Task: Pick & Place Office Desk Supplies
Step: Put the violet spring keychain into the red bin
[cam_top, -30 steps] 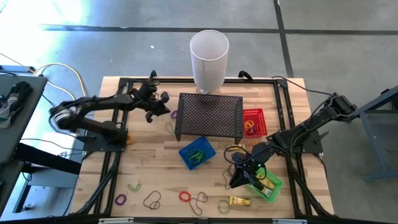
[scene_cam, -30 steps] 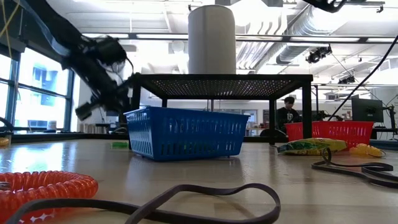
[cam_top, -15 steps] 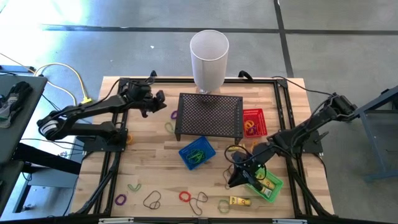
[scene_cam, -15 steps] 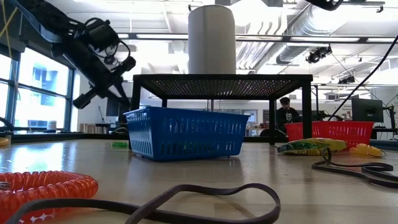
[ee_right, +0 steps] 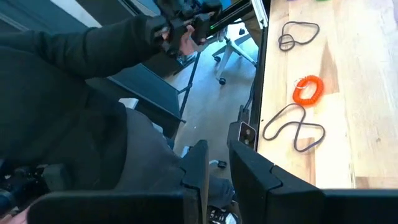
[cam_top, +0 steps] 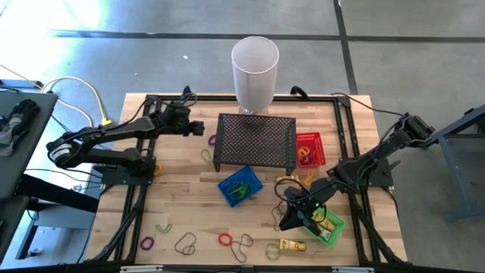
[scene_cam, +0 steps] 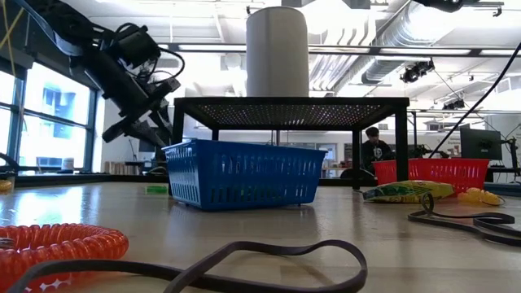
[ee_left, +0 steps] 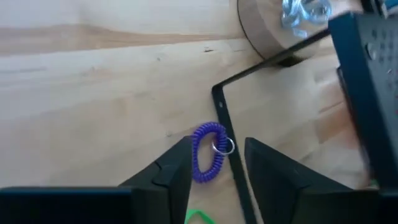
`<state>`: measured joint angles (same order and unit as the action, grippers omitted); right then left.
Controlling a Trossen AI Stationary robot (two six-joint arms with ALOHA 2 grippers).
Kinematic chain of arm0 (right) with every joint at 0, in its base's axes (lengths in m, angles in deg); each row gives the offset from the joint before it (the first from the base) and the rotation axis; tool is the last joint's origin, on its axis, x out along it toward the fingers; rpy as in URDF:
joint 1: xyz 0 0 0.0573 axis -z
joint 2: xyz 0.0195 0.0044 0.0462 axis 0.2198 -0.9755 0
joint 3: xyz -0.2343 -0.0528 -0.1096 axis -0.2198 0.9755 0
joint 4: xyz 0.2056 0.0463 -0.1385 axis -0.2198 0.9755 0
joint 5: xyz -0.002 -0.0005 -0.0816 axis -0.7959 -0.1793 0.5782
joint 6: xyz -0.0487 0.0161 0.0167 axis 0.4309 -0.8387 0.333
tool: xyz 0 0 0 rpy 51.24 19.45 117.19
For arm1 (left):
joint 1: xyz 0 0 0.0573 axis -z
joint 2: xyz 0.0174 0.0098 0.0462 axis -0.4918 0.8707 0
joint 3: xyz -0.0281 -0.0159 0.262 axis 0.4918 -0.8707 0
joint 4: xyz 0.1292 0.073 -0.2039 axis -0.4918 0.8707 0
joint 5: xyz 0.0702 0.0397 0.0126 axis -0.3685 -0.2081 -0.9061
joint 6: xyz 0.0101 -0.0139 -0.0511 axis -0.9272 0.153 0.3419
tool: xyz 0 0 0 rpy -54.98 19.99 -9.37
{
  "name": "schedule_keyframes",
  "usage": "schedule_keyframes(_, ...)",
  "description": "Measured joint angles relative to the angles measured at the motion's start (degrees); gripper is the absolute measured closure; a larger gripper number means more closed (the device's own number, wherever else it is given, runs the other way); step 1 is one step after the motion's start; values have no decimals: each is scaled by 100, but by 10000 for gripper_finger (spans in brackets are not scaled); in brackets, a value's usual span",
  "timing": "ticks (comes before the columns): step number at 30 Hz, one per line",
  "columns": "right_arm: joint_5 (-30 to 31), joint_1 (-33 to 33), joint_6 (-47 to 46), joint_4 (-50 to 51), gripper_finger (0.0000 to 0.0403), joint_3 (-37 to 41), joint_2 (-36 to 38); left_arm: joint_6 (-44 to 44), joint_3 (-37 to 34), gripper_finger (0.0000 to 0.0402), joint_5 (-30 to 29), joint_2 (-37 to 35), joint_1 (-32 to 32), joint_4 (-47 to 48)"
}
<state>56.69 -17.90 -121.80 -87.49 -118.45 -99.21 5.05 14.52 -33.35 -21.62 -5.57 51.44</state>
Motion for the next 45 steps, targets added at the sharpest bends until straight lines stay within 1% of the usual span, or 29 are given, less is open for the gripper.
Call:
schedule_keyframes(5, 164, 1, -24, -2, 351, 0, 0, -455, 0, 250, -174, 373, 327, -68)
schedule_keyframes(9, 269, 26, -110, -2, 351, 0, 0, -412, 0, 250, -188, 790, 510, -274)
schedule_keyframes(18, 289, 34, -172, -29, 351, 0, 0, -414, 3, 250, -134, 1669, 831, -943)
schedule_keyframes(21, 289, 34, -173, -31, 351, 0, 0, -418, 3, 250, -272, 1903, 921, -1107)
schedule_keyframes(28, 258, 34, -217, -5, 351, 0, 0, -420, 7, 250, -934, 2013, 1012, -1159)
schedule_keyframes(31, 169, 34, -257, 2, 351, 0, 0, -420, 7, 250, -990, 2013, 1012, -1182)
schedule_keyframes(41, 158, 75, -254, 4, 351, 0, 0, -427, 7, 250, -1093, 2015, 1010, -1210)
schedule_keyframes(45, 170, 113, -244, 4, 351, 0, 0, -429, 7, 250, -1169, 2166, 1021, -1214)
